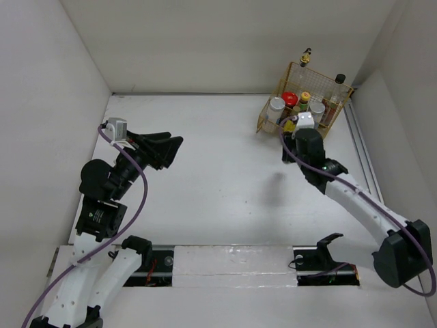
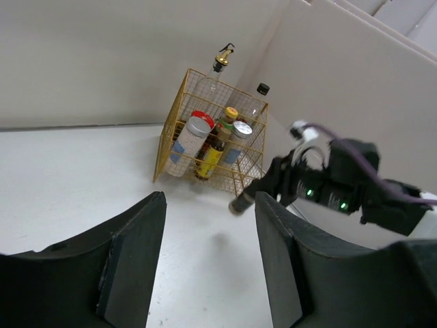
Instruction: Organize the condiment bottles
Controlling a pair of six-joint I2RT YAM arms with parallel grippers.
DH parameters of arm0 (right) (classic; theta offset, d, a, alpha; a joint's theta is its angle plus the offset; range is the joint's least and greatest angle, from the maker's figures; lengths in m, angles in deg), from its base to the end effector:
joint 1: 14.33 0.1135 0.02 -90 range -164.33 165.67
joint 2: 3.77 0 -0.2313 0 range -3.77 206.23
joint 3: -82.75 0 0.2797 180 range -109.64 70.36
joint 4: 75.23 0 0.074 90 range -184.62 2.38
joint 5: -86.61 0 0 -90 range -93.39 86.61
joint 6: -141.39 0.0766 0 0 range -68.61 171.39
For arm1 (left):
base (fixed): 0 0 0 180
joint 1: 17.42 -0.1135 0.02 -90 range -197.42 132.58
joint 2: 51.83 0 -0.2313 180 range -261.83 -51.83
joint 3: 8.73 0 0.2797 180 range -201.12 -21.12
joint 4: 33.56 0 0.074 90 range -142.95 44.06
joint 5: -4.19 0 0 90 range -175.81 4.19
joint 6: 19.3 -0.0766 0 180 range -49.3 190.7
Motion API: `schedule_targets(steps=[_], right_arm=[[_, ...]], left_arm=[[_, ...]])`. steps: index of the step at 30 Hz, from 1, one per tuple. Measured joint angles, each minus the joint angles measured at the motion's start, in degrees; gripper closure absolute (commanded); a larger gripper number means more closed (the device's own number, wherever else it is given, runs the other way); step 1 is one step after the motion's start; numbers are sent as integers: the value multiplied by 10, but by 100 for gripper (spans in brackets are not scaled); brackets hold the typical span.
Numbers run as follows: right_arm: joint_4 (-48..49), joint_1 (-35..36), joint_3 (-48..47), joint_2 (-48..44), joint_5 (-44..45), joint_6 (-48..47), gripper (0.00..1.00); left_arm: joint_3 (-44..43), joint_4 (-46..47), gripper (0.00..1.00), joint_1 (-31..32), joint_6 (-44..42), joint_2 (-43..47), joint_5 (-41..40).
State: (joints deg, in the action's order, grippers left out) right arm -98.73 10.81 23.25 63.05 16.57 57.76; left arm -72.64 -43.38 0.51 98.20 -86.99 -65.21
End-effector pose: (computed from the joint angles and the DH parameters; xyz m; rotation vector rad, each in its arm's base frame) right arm 0.3114 0.1173 0.2157 -0.1330 2.0691 -0.0313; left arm 0.1953 -0.0915 0.4285 0.2169 1.2972 -0.9028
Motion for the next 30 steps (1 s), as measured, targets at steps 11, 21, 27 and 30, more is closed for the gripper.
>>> schedule_targets(steps=[11, 21, 27, 30], right_arm=[[32, -136, -160, 49, -19, -21, 65], [44, -190, -159, 159, -80, -19, 63], [56, -196, -157, 200, -101, -13, 57], [56, -200, -157, 221, -106, -11, 54]], left_arm=[[0, 0, 30, 0, 0, 0, 0], [0, 2, 21, 0, 0, 0, -1], [0, 2, 16, 0, 0, -3, 0], [0, 2, 14, 0, 0, -6, -1]])
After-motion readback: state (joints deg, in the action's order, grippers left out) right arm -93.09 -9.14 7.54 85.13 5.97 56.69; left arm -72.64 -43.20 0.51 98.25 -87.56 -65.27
